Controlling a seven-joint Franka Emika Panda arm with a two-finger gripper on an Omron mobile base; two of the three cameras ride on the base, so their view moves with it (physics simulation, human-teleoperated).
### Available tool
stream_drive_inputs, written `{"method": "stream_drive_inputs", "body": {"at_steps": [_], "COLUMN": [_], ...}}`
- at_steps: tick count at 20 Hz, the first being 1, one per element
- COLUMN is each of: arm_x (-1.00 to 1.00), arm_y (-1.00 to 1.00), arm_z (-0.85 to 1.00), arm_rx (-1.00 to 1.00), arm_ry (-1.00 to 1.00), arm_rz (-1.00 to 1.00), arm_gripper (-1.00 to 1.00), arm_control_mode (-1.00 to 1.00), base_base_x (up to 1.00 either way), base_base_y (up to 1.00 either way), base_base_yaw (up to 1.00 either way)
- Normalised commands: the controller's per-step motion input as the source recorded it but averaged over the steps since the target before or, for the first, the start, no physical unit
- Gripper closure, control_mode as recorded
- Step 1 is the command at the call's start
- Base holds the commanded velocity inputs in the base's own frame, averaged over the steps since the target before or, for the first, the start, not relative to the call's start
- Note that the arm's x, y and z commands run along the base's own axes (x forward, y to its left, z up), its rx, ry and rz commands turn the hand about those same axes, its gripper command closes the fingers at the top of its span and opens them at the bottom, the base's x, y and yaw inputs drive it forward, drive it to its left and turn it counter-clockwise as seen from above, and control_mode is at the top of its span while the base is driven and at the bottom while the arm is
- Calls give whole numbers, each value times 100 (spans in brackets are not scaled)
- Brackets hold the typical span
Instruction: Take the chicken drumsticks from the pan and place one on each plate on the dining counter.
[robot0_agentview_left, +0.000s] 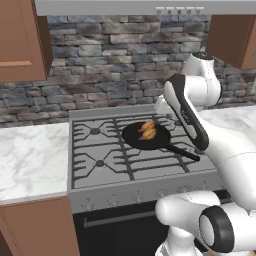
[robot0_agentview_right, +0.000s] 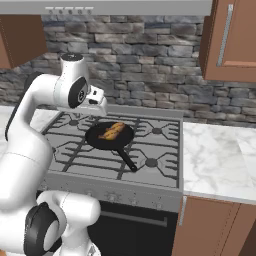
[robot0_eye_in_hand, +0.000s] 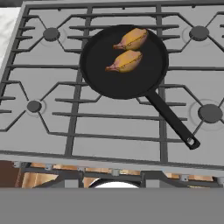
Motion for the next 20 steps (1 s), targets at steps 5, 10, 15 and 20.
{"method": "stream_drive_inputs", "body": {"at_steps": [5, 10, 15, 20], "arm_x": [4, 22, 47, 61], "arm_y": [3, 10, 0, 0], "arm_z": [-21, -43, -42, -49], "arm_rx": [-1, -3, 0, 0], "arm_ry": [1, 2, 10, 15], "arm_rz": [-4, -11, -12, -12], "arm_gripper": [-100, -100, -100, -100], "arm_control_mode": [-100, -100, -100, -100], "base_base_x": [0, 0, 0, 0], "base_base_y": [0, 0, 0, 0], "base_base_yaw": [0, 0, 0, 0]}}
